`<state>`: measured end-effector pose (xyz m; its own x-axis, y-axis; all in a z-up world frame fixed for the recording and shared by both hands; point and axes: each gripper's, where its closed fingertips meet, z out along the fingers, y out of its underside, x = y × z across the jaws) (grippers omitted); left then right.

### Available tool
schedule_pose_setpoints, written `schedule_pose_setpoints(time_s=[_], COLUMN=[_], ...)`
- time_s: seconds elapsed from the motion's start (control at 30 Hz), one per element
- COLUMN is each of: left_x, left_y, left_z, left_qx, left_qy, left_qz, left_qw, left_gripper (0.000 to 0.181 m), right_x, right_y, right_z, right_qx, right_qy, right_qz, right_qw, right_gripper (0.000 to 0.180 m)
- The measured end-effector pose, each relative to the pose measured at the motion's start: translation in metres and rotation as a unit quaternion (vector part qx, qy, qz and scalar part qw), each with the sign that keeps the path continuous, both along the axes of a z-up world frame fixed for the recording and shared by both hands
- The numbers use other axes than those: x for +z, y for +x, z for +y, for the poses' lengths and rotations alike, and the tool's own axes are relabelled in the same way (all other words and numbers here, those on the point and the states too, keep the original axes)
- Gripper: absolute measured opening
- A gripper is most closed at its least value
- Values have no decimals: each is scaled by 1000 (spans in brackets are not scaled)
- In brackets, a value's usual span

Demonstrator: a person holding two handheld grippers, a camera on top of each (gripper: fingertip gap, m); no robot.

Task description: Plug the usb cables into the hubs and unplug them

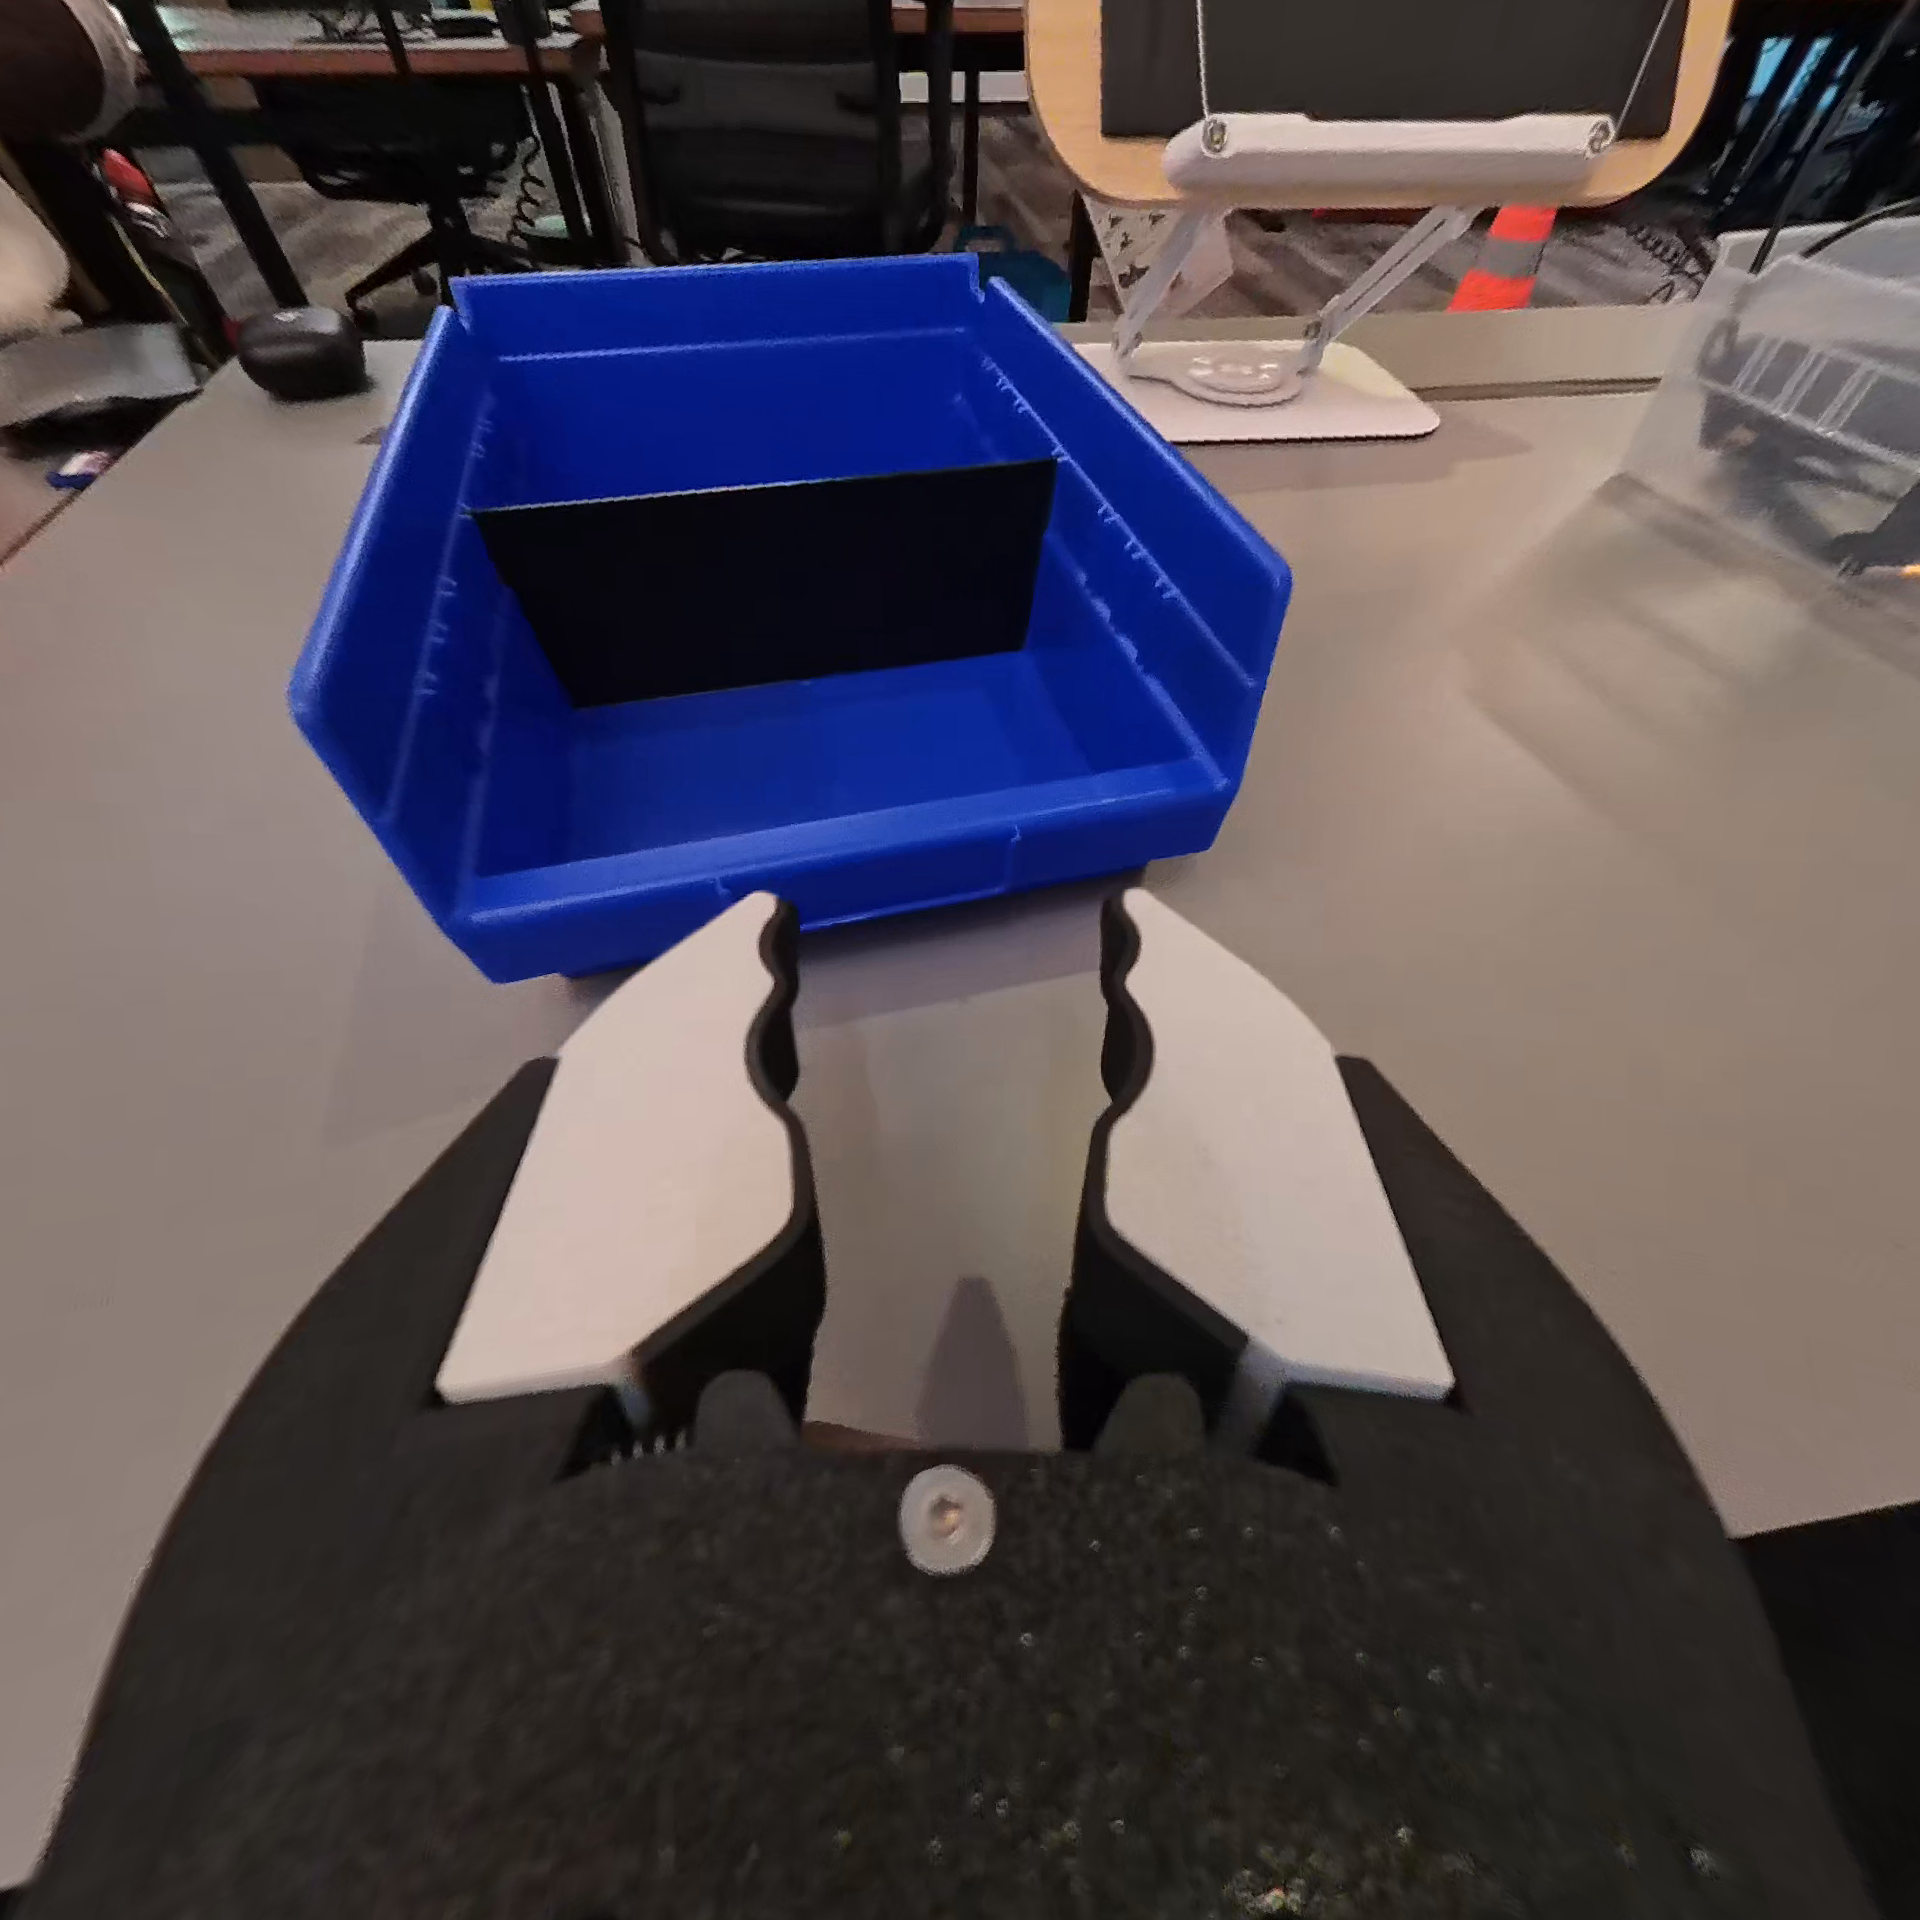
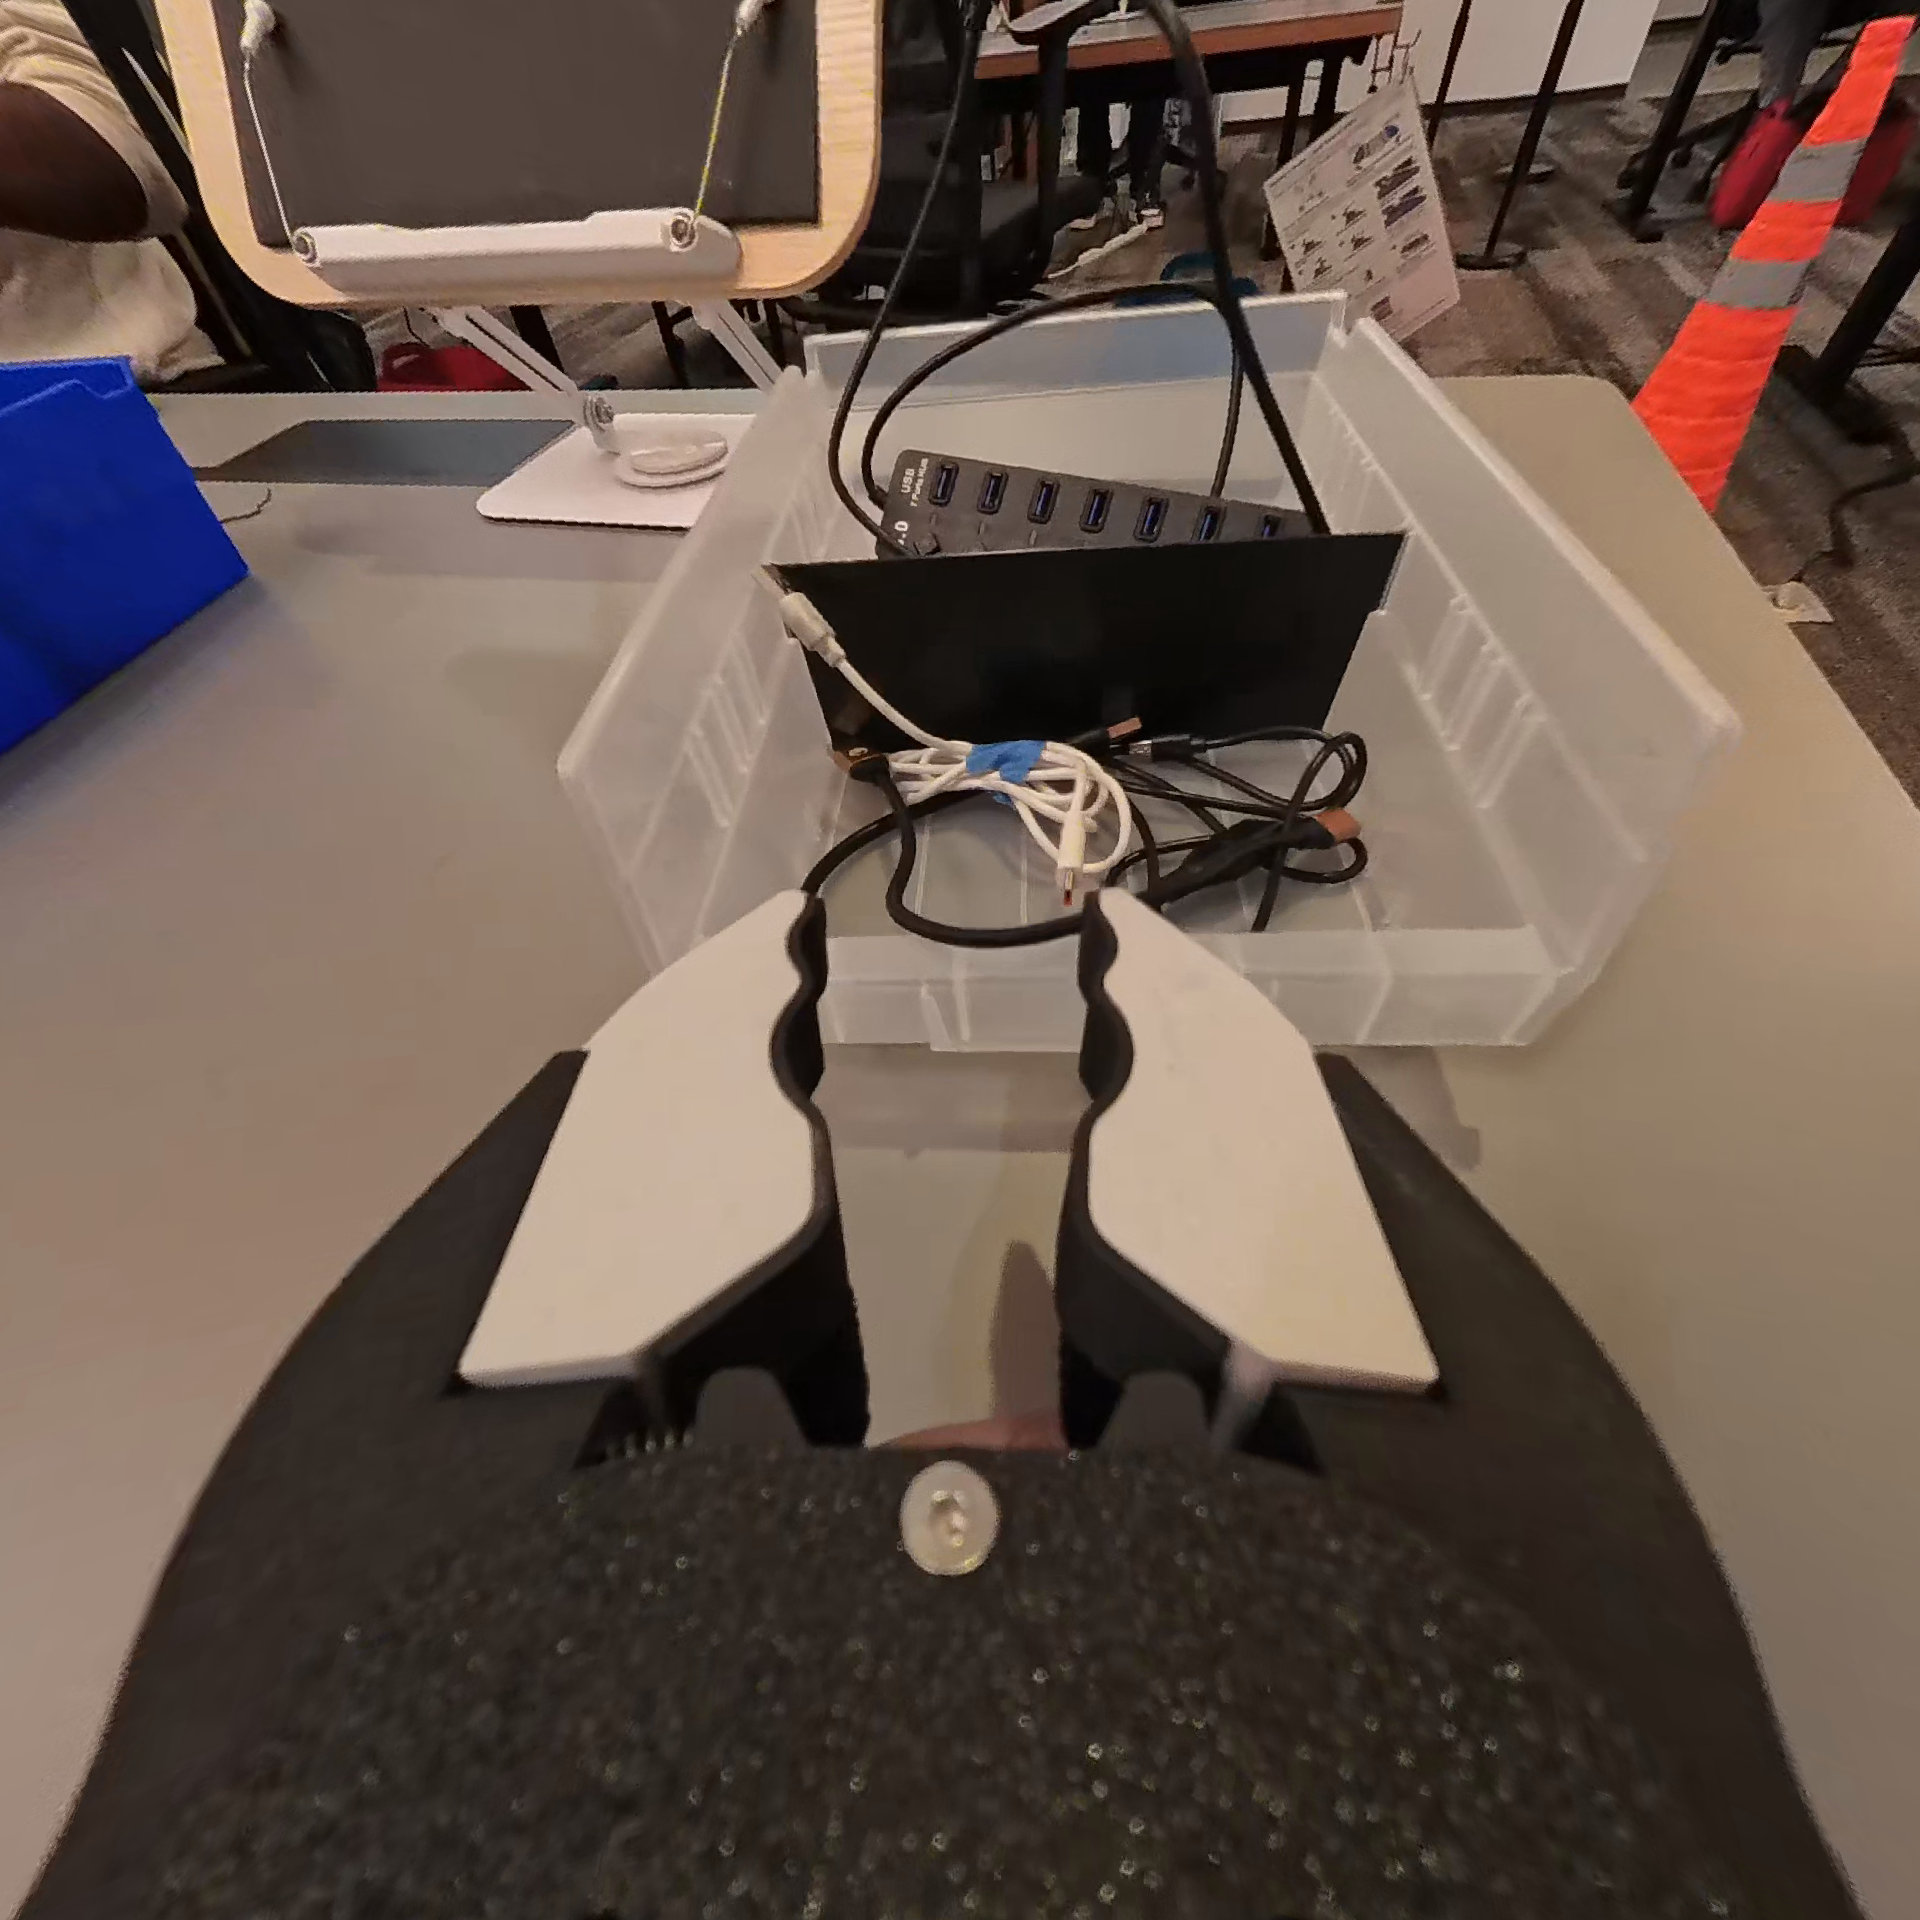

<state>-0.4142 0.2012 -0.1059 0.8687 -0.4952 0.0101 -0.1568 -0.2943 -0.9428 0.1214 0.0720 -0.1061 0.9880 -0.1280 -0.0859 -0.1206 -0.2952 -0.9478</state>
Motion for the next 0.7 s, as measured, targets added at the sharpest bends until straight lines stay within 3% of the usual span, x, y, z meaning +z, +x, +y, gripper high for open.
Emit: schedule_pose_setpoints(time_s=[0.6,0.7], left_x=[-11,-15], left_y=[-33,-30], left_z=[-3,-4], left_qx=[36,30], left_qy=[-38,-44], left_qz=[-33,-27], left_qw=[998,998], left_gripper=[54,54], right_x=[-4,3], right_y=[-9,-30], right_z=[25,30], right_qx=[28,72], right_qy=[-5,14], right_qz=[-26,-23], right_qw=[999,997], right_gripper=[45,51])
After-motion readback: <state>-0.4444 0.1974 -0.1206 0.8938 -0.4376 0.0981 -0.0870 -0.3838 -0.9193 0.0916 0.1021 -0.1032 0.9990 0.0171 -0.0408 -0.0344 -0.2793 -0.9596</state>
